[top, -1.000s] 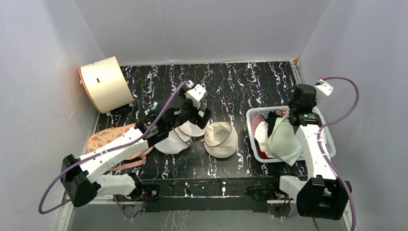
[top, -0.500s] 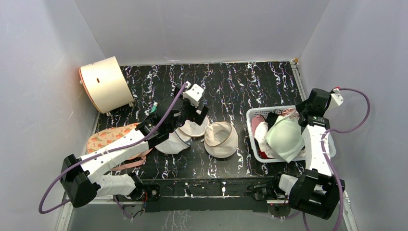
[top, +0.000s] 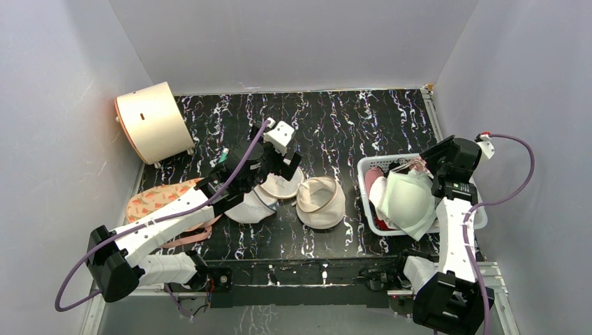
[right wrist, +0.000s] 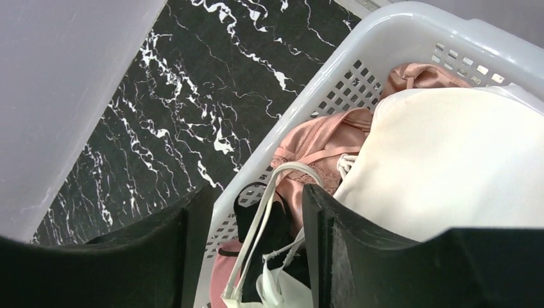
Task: Unzip the laundry bag and remove the bra
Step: Place the bra in the bin.
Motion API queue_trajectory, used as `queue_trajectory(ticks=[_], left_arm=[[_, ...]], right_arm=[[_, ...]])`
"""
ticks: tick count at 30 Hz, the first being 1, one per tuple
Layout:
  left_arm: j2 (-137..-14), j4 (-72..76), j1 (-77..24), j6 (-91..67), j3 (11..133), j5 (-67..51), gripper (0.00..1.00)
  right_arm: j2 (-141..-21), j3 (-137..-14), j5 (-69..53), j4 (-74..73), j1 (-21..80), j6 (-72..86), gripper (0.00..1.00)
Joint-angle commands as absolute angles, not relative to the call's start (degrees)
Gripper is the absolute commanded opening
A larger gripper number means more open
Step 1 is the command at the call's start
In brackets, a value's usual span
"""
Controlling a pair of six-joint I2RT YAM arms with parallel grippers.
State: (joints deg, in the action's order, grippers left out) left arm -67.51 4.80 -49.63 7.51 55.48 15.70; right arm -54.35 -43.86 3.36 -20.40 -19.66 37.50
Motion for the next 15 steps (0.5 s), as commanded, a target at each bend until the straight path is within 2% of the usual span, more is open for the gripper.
queue_trajectory(ticks=[1,6,15], left_arm=[[-64.9,6.9,-49.8,8.0,55.5,16.7,0.98],[-65.2,6.9,-49.8,7.9,55.5,16.4,0.98],[-66.3,6.7,-49.8,7.7,55.7,16.1,0.98]], right_arm=[[-50.2,-47.6,3.2,-20.7,-20.0,36.9,0.55],[-47.5,-48.8,1.1,-20.6,-20.0,36.5,0.65],[-49.1,-55.5,-20.2,-22.4,-19.9,31.1,0.65]])
